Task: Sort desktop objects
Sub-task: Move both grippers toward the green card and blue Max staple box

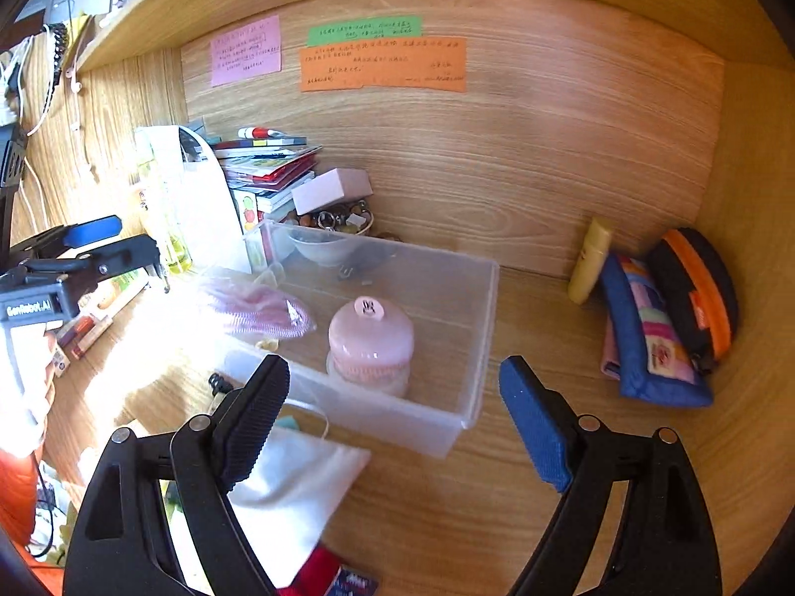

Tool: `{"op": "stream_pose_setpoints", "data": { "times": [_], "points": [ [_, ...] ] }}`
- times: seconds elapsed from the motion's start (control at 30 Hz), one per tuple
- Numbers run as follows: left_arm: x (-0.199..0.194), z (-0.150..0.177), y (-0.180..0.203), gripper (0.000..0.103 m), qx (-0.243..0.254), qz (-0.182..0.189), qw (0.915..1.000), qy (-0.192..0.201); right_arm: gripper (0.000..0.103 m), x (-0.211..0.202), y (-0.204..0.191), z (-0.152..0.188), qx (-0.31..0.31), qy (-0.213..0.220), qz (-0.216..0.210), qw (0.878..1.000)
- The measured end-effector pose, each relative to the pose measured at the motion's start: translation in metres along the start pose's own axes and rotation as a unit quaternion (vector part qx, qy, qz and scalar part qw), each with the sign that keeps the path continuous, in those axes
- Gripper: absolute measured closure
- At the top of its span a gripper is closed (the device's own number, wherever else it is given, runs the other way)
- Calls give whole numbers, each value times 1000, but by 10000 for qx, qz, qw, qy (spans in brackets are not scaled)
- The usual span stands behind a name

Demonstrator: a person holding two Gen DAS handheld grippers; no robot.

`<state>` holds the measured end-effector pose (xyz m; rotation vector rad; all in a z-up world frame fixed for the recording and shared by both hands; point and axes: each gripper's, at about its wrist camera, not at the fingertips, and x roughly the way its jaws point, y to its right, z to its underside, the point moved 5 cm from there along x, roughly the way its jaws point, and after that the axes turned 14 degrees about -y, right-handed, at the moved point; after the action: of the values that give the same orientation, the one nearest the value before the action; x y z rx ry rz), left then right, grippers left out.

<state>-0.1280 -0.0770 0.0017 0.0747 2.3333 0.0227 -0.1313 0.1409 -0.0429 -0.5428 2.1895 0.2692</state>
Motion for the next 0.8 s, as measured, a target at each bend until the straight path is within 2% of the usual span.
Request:
{"op": "stream_pose_setpoints", "data": {
  "times": [0.13, 0.23, 0.43, 0.6, 0.8],
  "points": [
    [-6, 19, -11, 2, -72, -131, 9998, -89, 18, -5, 3, 17, 112, -5, 30, 9999],
    [-7, 37, -21, 2, -82, -391, 9991, -173, 18, -5, 3, 32, 140, -87, 101, 9998],
    [0, 79, -51, 2, -253, -678, 9956, -597, 18, -4, 8, 68, 165, -281, 254, 9991],
    [7, 117, -68, 2, -383, -789, 9910, -1011, 18, -1, 11, 97, 259, -455, 137, 9985],
    [-1, 146, -61, 2, -90, -851, 9909, -1039, 18, 10, 10, 123, 351, -696, 147, 9969]
  ]
}}
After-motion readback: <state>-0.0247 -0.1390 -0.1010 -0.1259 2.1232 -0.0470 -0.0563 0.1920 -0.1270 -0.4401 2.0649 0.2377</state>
